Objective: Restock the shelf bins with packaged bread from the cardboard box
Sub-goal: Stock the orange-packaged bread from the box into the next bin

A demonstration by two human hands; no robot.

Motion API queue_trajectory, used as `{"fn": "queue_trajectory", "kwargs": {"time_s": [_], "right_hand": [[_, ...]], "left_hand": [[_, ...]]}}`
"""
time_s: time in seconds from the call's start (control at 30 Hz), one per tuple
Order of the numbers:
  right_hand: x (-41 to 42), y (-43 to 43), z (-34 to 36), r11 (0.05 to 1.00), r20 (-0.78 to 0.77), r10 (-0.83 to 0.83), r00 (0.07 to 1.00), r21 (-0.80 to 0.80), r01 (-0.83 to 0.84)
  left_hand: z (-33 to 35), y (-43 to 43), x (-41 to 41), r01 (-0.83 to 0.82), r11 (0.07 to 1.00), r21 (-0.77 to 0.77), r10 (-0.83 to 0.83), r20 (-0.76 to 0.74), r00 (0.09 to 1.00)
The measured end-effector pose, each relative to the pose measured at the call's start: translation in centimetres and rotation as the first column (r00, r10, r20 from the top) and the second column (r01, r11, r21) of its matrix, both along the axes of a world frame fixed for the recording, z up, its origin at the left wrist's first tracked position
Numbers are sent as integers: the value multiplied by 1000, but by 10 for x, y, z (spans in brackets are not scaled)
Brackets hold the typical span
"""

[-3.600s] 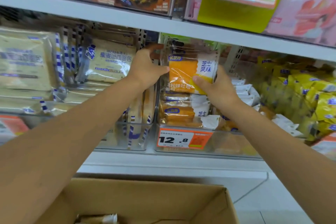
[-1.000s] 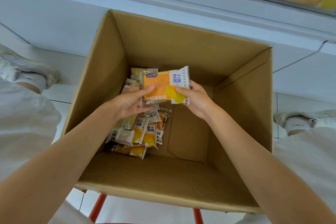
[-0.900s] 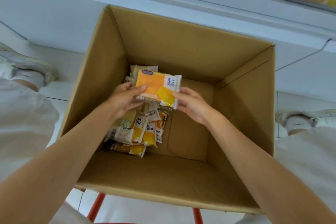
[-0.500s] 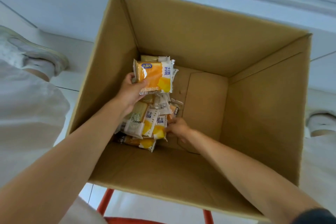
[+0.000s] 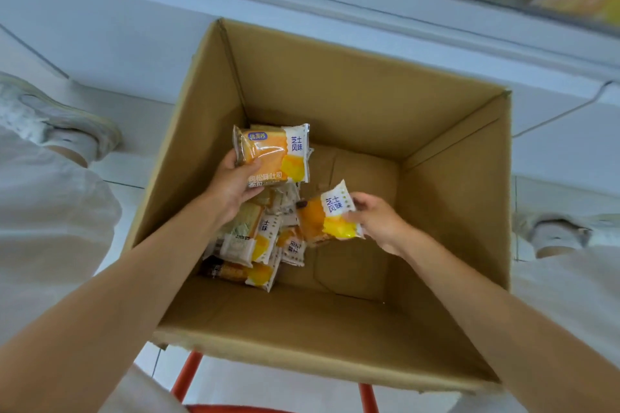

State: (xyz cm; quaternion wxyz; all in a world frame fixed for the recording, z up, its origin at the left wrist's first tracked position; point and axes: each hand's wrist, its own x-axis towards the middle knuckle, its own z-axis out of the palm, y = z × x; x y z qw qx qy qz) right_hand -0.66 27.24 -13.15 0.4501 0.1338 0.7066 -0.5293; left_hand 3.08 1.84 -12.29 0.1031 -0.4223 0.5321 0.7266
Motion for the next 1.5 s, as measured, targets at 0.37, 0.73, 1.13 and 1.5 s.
{"fn": "queue_trajectory", "kwargs": {"time_s": [0.37,0.73,1.13,1.5], "right_hand": [[-45,-15,107,899,-77,-295,952,-361,249],[-91,3,252,928,-587,-355,727,-317,197],[-250,15,314,909,-842,-386,377,-277,312],[-264,7,308,968,-806,-235,543,-140,210]], "left_hand": [[106,54,-27,314,933,-175,-344,-173,923],[242,70,-98,358,799,-484,-563,-389,729],[296,82,-281,44,393,-919,-752,-293,591],[281,74,-295,42,480,-876,-749,-384,539]]}}
